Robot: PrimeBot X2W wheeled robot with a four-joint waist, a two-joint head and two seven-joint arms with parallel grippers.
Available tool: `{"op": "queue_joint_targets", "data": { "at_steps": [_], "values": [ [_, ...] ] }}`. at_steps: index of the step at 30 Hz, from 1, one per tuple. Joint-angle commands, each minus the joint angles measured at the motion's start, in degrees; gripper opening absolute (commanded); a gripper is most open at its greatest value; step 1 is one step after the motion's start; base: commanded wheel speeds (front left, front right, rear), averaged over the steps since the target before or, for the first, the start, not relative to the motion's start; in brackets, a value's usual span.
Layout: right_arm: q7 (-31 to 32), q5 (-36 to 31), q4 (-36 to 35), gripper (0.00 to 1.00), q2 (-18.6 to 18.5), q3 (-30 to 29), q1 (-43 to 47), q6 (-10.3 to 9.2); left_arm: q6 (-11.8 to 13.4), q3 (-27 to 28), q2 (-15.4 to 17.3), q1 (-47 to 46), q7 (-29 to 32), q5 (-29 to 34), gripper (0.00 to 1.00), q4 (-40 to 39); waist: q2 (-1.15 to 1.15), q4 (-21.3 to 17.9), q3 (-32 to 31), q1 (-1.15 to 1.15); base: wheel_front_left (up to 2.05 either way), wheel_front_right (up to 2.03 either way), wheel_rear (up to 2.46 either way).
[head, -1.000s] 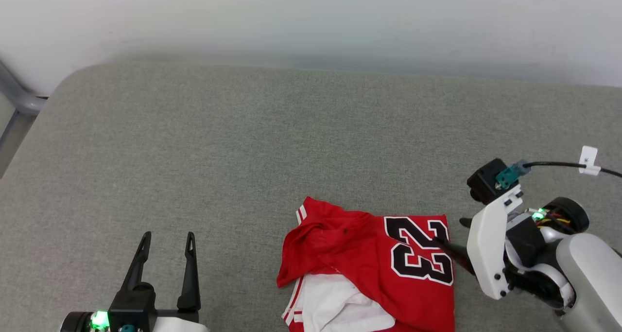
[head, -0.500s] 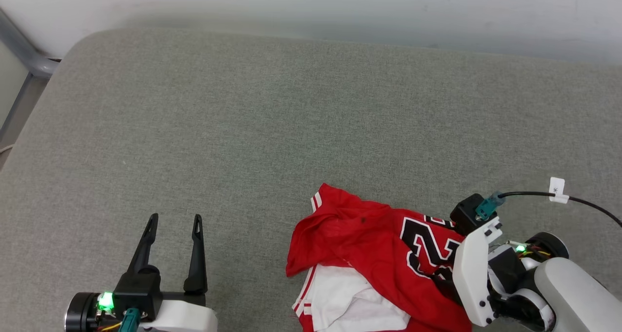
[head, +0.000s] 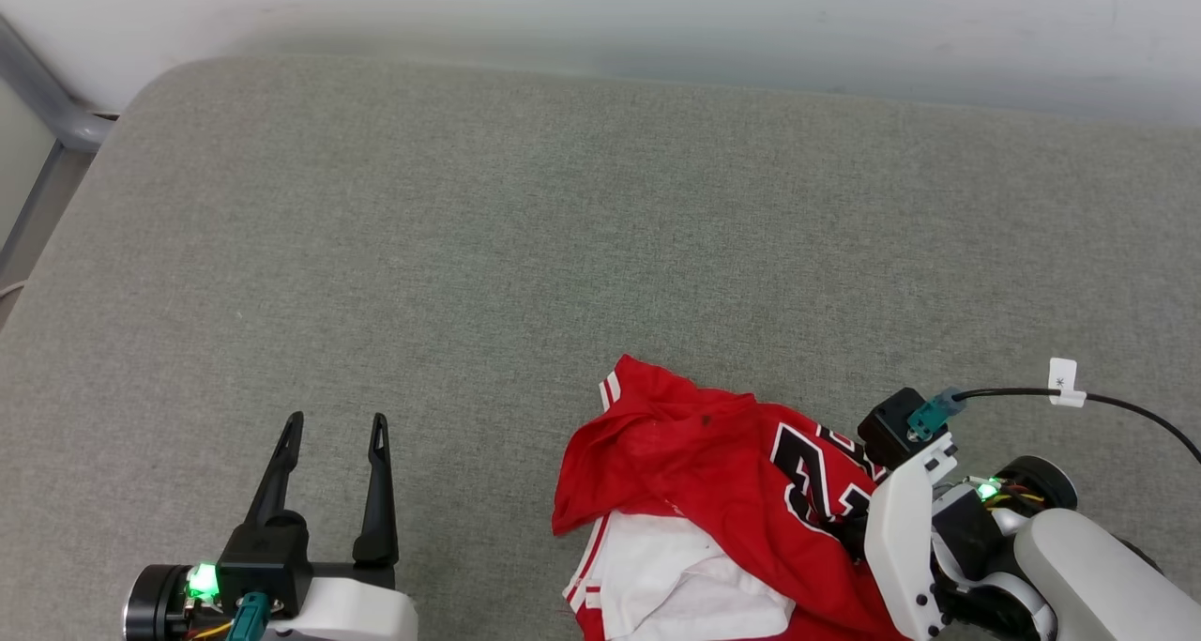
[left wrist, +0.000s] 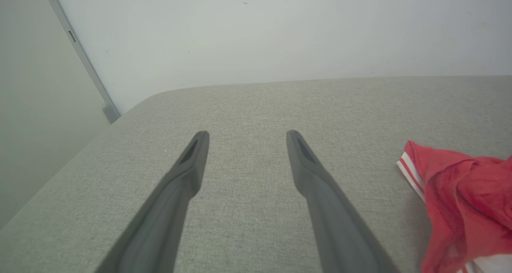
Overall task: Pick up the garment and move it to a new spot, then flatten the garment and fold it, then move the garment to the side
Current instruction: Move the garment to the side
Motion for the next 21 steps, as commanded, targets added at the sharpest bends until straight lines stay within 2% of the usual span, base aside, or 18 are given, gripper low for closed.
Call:
{"op": "queue_joint_targets", "data": {
  "at_steps": [1, 10, 21],
  "values": [
    [0.0, 0.2, 1.6, 0.00, 0.6, 1.5, 1.4, -0.05, -0.2, 0.0, 0.1, 0.1, -0.1, 0.2, 1.00, 0.1, 0.00, -0.1, -0.2, 0.00, 0.00, 0.00, 0.00],
    [-6.1, -1.2, 0.3, 0.00, -1.3, -0.6, -1.8, -0.09, 0.4, 0.7, 0.2, 1.7, -0.1, 0.3, 1.00, -0.7, 0.00, -2.9, -1.1, 0.00, 0.00, 0.00, 0.00],
    [-10.4, -6.9, -1.6, 0.00, -4.9, -2.6, -6.9, -0.07, 0.0, 1.3, 1.1, 0.4, -0.1, 0.7, 1.00, -1.7, 0.00, -13.6, 0.7, 0.00, 0.00, 0.00, 0.00]
  ]
}}
